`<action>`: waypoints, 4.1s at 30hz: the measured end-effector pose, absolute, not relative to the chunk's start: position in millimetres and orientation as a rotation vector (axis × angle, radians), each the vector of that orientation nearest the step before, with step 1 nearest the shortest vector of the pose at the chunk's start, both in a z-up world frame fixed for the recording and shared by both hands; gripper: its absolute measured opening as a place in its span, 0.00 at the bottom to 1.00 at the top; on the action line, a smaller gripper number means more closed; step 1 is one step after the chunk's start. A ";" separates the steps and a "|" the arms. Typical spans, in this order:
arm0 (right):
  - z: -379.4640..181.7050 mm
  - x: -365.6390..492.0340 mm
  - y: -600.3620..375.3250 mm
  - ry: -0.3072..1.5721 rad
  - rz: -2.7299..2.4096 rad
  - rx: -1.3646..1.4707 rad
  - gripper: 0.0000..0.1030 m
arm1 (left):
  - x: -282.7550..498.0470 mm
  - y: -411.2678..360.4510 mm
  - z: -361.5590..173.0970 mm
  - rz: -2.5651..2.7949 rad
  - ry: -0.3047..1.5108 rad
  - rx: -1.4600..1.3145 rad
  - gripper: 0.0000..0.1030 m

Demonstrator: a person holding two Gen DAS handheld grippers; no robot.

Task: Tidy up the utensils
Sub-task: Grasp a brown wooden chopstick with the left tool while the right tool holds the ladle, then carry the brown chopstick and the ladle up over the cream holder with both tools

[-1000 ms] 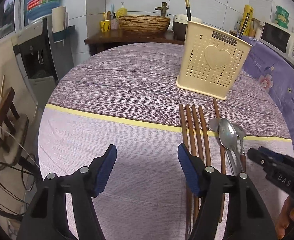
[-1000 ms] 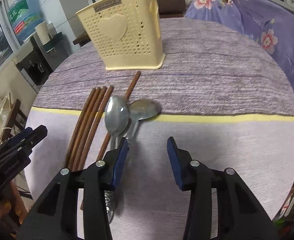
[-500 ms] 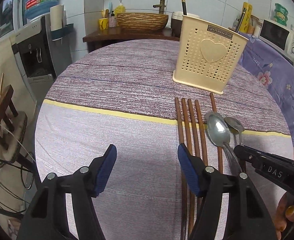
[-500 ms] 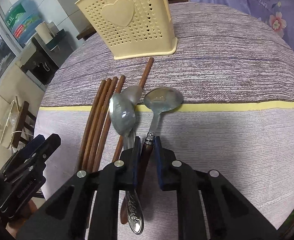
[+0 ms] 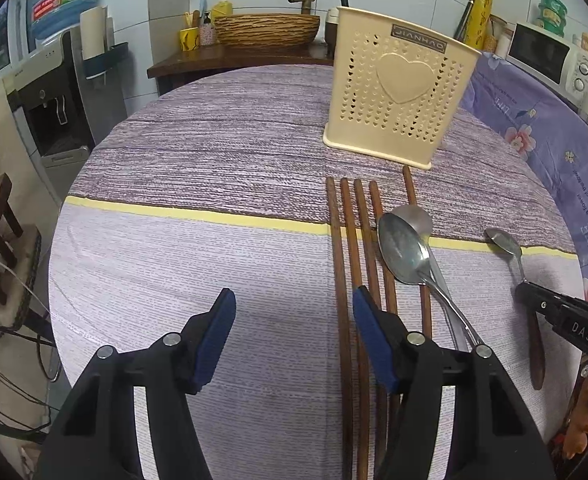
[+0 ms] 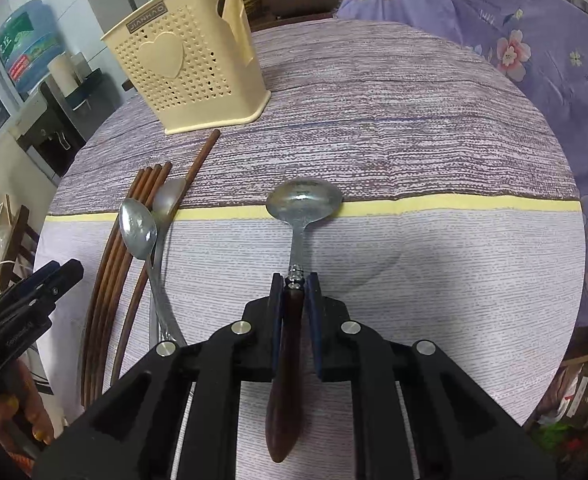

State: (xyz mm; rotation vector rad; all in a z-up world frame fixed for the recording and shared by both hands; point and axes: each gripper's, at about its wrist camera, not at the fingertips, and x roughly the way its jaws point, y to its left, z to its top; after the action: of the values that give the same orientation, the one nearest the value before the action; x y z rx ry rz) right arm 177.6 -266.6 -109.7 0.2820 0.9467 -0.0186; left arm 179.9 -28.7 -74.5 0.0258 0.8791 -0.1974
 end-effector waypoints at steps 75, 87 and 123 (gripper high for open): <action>-78.8 245.9 -281.0 0.933 -0.011 0.176 0.60 | 266.4 -35.5 -28.8 -0.135 0.875 0.045 0.08; -107.7 283.2 -262.2 1.020 -0.079 0.077 0.45 | 259.2 -30.6 0.7 -0.141 0.807 0.037 0.08; -39.8 233.2 -287.9 0.798 0.053 0.223 0.39 | 236.0 -15.6 41.0 -0.176 0.676 -0.029 0.08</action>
State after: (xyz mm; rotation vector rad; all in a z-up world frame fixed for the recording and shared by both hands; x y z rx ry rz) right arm 233.2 -287.9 -39.8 0.2226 0.7982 0.0533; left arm 236.0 -15.6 41.0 -0.0294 0.6763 -0.1762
